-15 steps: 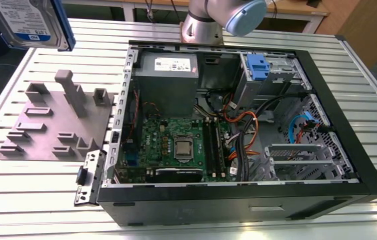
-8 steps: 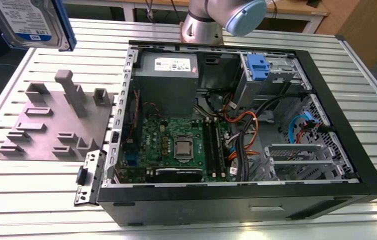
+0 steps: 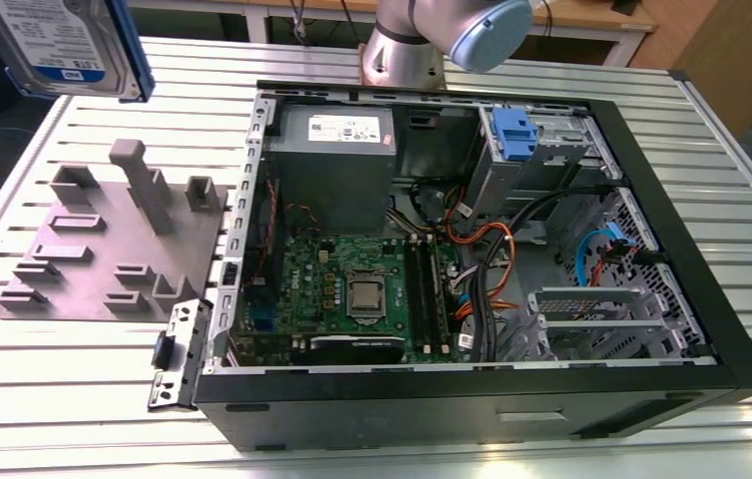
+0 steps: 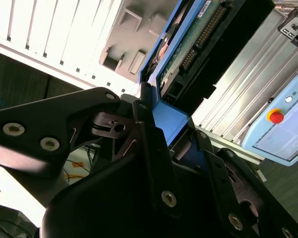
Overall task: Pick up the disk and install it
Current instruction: 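Pick up the disk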
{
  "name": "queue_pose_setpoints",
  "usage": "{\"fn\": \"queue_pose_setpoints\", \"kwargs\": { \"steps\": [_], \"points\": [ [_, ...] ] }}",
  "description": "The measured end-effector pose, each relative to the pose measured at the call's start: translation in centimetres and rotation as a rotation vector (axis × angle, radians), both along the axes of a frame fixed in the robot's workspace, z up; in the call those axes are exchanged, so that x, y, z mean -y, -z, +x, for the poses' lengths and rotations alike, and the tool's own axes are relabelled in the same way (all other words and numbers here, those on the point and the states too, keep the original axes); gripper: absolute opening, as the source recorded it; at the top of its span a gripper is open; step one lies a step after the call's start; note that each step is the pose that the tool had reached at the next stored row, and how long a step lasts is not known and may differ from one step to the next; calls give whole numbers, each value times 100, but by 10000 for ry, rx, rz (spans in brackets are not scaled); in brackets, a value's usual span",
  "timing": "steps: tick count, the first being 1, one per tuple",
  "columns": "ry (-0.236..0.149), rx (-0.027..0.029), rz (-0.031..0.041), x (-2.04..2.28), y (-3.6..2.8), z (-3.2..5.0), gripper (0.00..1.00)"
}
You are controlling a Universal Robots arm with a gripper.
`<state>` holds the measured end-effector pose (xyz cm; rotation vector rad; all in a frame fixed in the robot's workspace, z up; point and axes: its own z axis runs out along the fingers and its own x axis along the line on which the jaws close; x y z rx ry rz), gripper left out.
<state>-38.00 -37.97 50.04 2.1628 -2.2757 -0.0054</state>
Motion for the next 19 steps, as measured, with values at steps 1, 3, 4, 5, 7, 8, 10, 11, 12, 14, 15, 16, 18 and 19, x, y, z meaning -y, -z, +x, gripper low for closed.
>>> {"fn": "queue_pose_setpoints", "kwargs": {
  "steps": [1,3,4,5,7,8,10,11,12,14,15,16,18,19],
  "points": [
    [0,-1,0,0,0,5,36],
    [1,0,0,0,0,9,36],
    [1,0,0,0,0,12,36],
    [1,-1,0,0,-1,15,36],
    [0,0,0,0,0,21,36],
    [0,0,0,0,0,25,36],
    [1,0,0,0,0,30,36],
    [1,1,0,0,0,32,36],
    [1,0,0,0,0,34,36],
    [1,-1,0,0,0,39,36],
    [1,-1,0,0,0,41,36],
    [1,-1,-1,0,-1,43,36],
    [1,0,0,0,0,47,36],
    [1,-1,0,0,0,50,36]
  ]
}}
